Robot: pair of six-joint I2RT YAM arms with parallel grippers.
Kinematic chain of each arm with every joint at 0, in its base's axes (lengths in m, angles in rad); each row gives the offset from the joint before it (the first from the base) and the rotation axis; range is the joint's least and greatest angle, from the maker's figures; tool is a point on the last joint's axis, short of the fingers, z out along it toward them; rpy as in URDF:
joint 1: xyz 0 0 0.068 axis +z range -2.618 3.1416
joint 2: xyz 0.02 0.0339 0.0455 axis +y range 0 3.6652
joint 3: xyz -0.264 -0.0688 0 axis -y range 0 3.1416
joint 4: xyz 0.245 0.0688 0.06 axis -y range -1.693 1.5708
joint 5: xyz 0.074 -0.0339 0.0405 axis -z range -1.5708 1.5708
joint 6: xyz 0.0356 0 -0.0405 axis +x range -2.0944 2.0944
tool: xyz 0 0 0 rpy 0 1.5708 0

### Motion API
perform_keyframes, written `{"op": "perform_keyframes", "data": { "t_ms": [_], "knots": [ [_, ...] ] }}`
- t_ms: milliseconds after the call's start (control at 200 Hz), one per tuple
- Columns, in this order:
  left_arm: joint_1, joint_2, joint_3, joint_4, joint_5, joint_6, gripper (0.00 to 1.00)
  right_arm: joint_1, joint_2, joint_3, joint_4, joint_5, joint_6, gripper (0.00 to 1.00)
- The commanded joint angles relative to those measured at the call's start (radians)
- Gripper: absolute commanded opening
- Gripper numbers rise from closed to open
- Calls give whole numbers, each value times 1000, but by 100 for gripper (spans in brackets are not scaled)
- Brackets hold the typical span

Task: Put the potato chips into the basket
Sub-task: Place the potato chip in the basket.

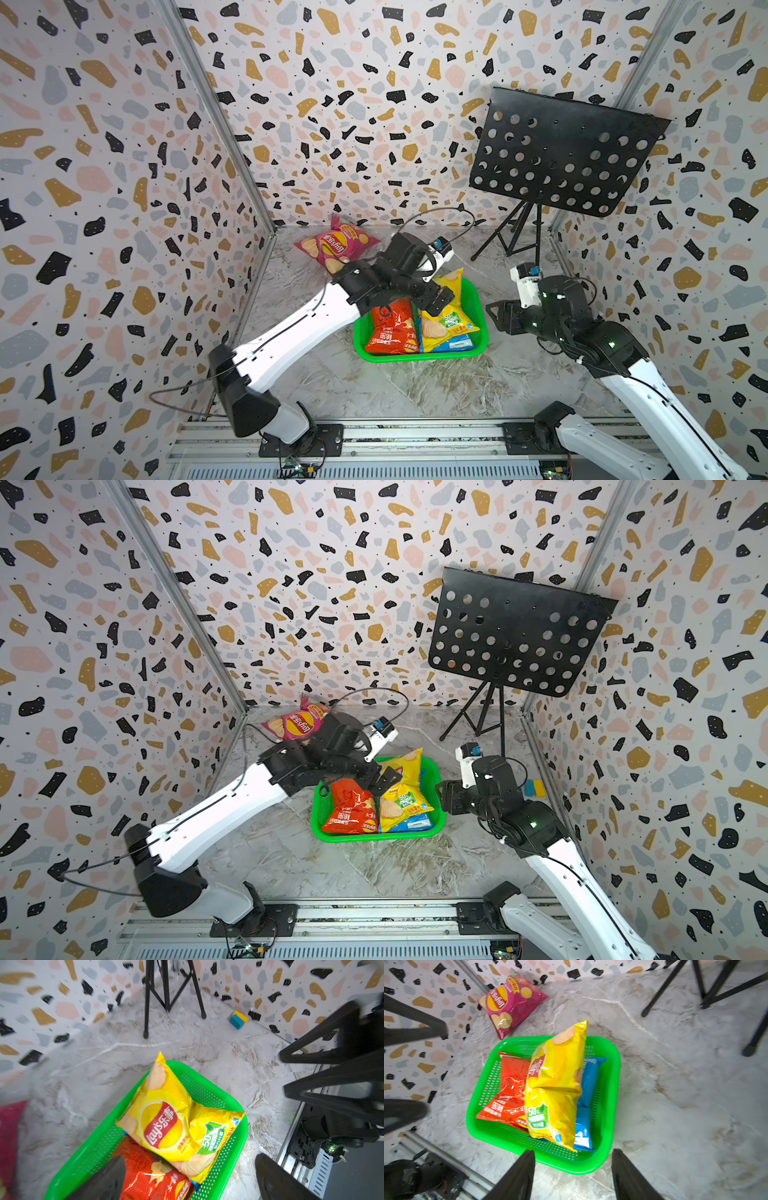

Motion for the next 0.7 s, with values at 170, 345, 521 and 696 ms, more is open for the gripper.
{"op": "perform_keyframes", "data": {
  "t_ms": [170, 345, 521, 696],
  "knots": [
    [314, -218, -288, -63, -12, 126, 100, 57, 318, 165, 100, -260, 35, 62],
    [480, -328, -502, -117, 23, 191, 100, 121, 482, 281, 113, -310, 27, 60],
    [549, -446, -669, -27, -44, 184, 100, 122, 568, 279, 191, -322, 75, 62],
    [562, -497, -769, 63, -60, 138, 100, 86, 615, 207, 273, -339, 125, 63]
  ]
}}
